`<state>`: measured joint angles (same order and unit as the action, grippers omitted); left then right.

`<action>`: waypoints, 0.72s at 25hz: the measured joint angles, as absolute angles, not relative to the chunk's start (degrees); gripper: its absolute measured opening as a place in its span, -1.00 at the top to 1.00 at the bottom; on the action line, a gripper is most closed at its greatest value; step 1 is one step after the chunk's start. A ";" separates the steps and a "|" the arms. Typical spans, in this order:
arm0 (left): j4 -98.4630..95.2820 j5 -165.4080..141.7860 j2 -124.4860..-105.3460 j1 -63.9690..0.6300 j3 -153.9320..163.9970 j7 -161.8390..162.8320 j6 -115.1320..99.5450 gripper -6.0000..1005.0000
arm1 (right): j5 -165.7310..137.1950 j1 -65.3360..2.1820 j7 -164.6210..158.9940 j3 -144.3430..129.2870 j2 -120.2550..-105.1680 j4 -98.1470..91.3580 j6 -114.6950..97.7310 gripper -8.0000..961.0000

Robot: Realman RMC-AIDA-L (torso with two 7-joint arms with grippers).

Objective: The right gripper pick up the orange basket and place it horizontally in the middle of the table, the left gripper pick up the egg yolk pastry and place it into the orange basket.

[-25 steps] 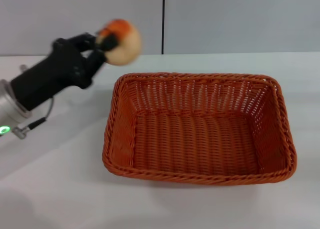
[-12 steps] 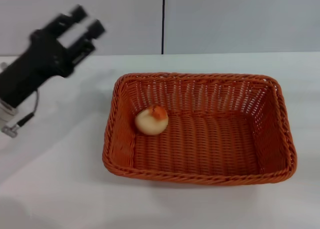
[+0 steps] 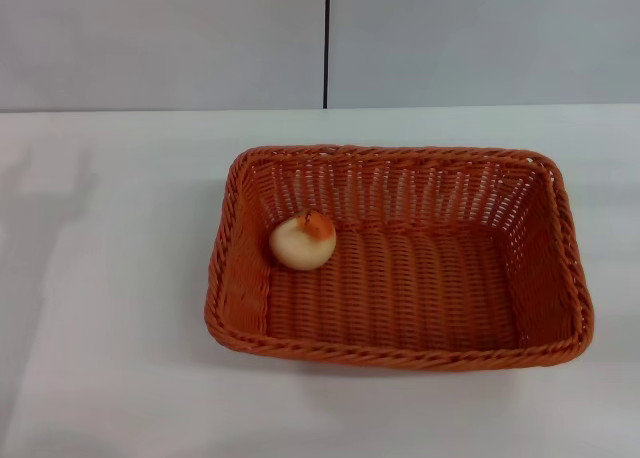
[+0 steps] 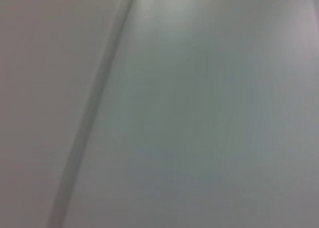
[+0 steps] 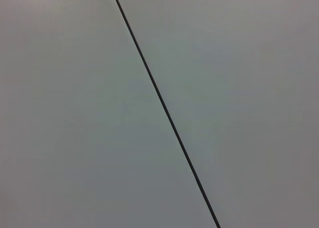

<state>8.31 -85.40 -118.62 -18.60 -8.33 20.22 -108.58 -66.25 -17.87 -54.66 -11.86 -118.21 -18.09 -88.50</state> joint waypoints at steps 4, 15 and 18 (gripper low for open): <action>9.82 -85.55 -118.57 -16.99 -10.31 17.17 -109.12 -0.54 | -66.25 -17.65 -54.66 -11.87 -118.24 -18.02 -88.55 -0.23; 9.95 -85.45 -118.60 -15.97 -10.62 17.23 -109.25 -0.54 | -66.25 -16.87 -54.98 -11.86 -118.30 -17.84 -89.01 -0.23; 10.00 -85.56 -118.59 -15.96 -10.63 17.23 -109.25 -0.54 | -66.25 -16.74 -55.00 -11.87 -118.30 -17.84 -89.08 -0.23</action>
<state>10.00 -85.56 -118.59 -15.96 -10.63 17.23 -109.25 -66.25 -16.74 -55.00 -11.87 -118.30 -17.84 -89.08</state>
